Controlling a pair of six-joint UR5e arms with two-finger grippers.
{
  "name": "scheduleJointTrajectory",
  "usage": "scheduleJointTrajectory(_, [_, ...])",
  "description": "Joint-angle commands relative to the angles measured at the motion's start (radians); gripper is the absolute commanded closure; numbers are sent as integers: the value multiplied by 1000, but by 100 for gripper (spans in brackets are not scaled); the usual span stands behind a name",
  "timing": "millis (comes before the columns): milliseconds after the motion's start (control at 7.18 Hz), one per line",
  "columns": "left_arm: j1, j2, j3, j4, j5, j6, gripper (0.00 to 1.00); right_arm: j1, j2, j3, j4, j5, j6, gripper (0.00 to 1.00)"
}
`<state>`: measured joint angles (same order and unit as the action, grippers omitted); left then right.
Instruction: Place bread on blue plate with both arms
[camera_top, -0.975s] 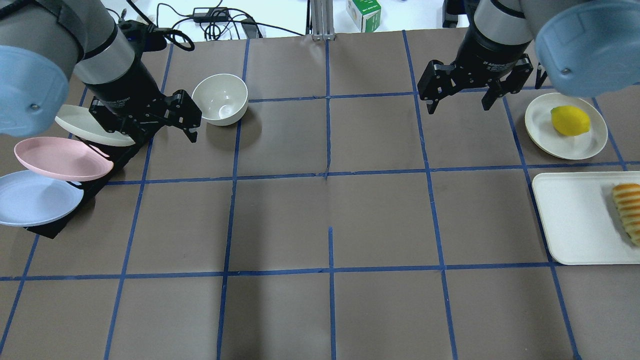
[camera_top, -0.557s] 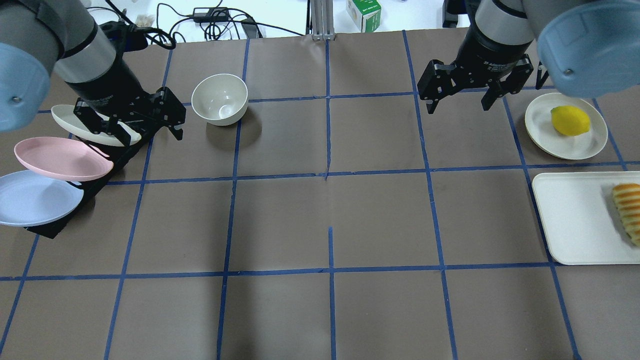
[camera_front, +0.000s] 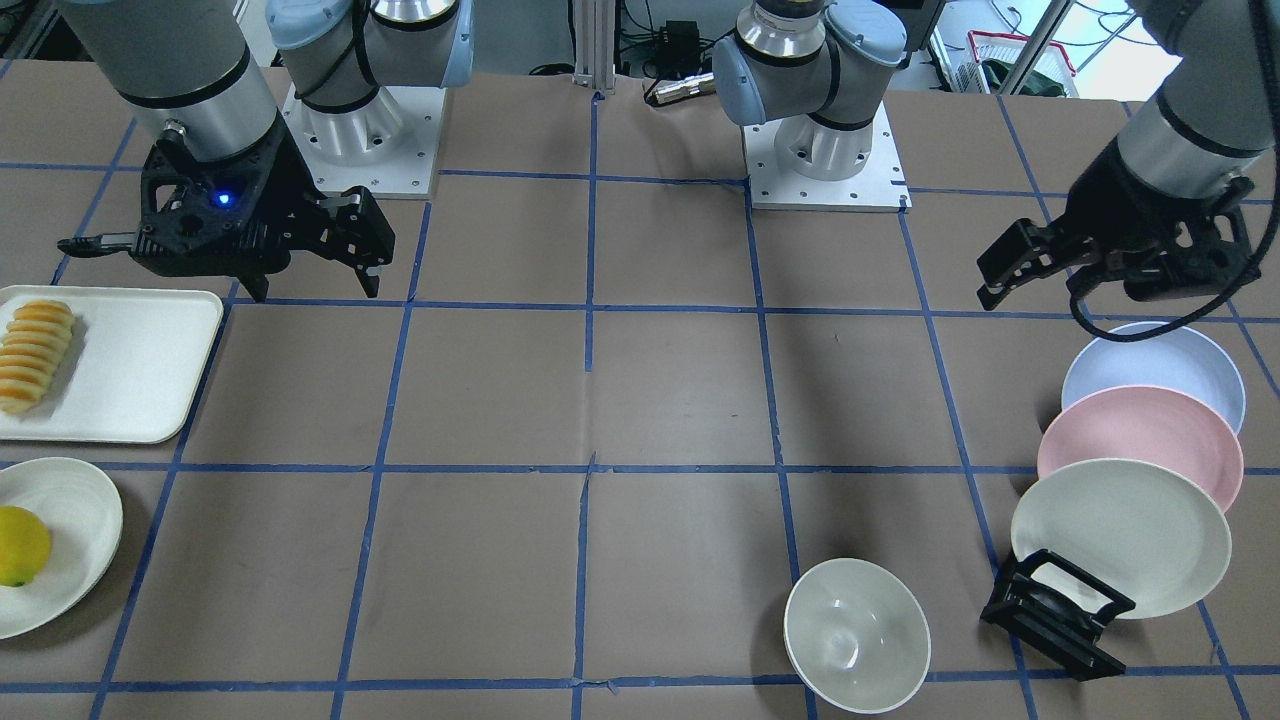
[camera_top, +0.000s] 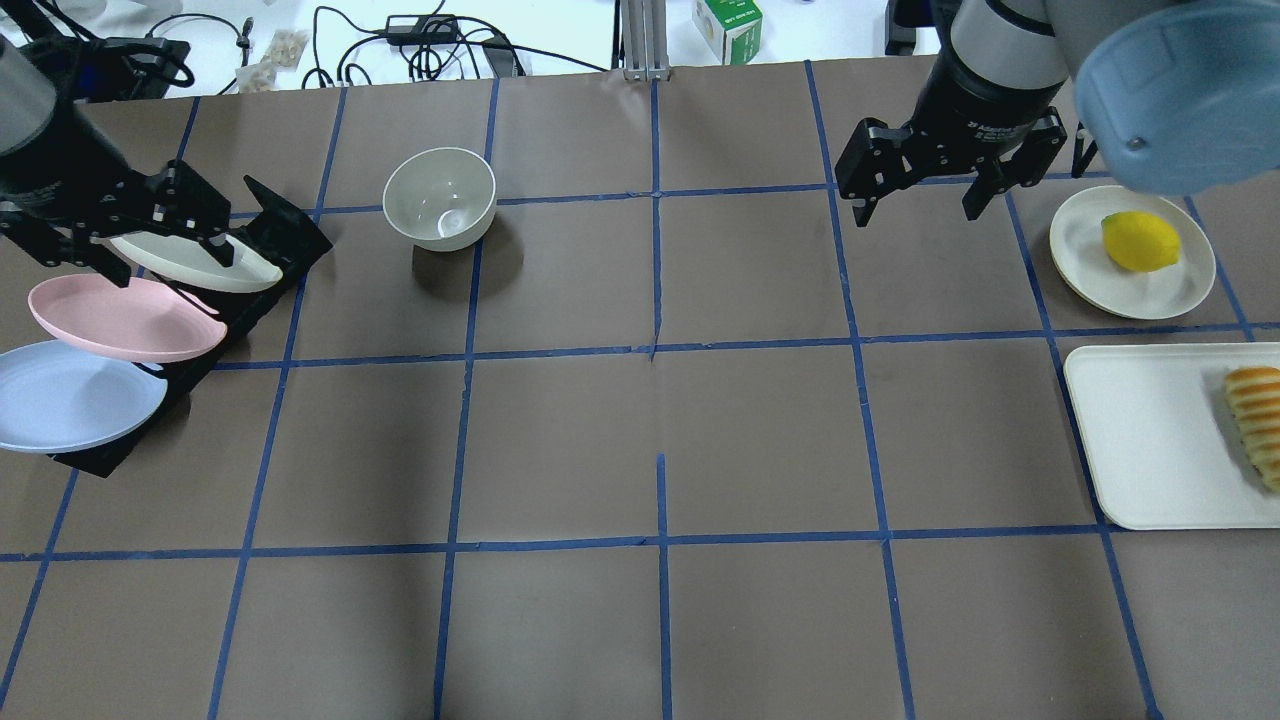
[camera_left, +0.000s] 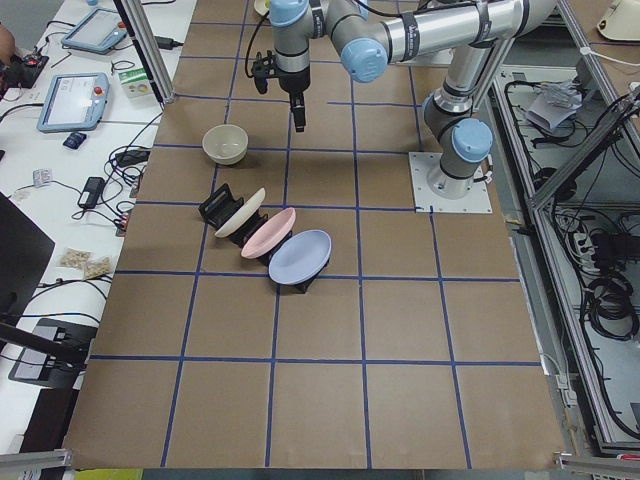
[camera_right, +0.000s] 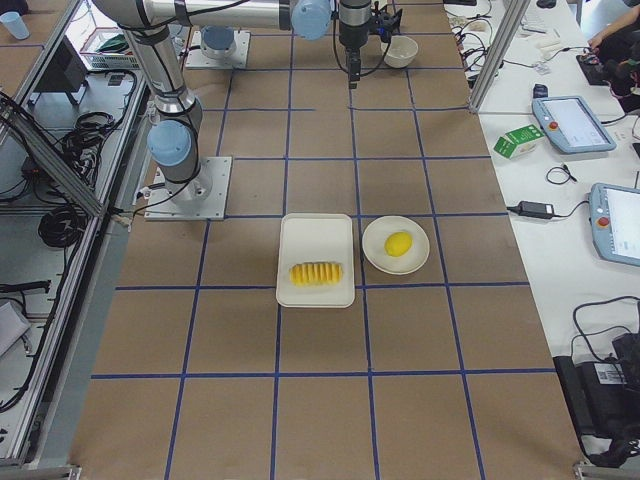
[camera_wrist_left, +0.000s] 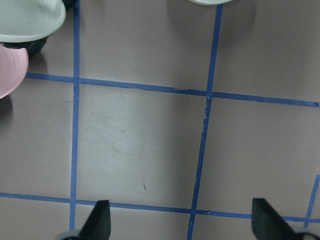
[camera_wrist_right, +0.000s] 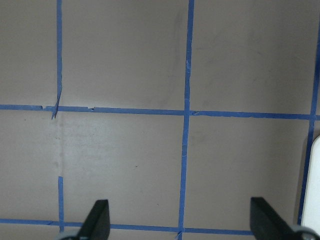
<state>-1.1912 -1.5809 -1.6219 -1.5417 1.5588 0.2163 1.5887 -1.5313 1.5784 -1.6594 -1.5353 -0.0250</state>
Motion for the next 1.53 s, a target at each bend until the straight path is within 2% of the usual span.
scheduleJointTrajectory(0, [178, -7, 0, 3, 3, 178, 0, -3, -1, -1, 1, 4, -1, 0])
scheduleJointTrajectory(139, [243, -11, 2, 8, 3, 321, 0, -3, -1, -1, -5, 3, -6, 0])
scheduleJointTrajectory(418, [382, -22, 2, 11, 1, 472, 0, -1, -1, 0, -7, -2, -4, 0])
scheduleJointTrajectory(836, [527, -94, -16, 164, 0, 676, 0, 0, -1, 0, -11, 3, 0, 0])
scheduleJointTrajectory(975, [567, -132, -16, 169, -11, 734, 0, -1, -1, -1, -17, 3, -4, 0])
scheduleJointTrajectory(1115, [576, -169, -16, 185, -50, 736, 0, 3, -1, 0, -57, 4, -1, 0])
scheduleJointTrajectory(1393, [578, -247, -15, 260, -62, 739, 0, 4, -1, 2, -59, 6, 0, 0])
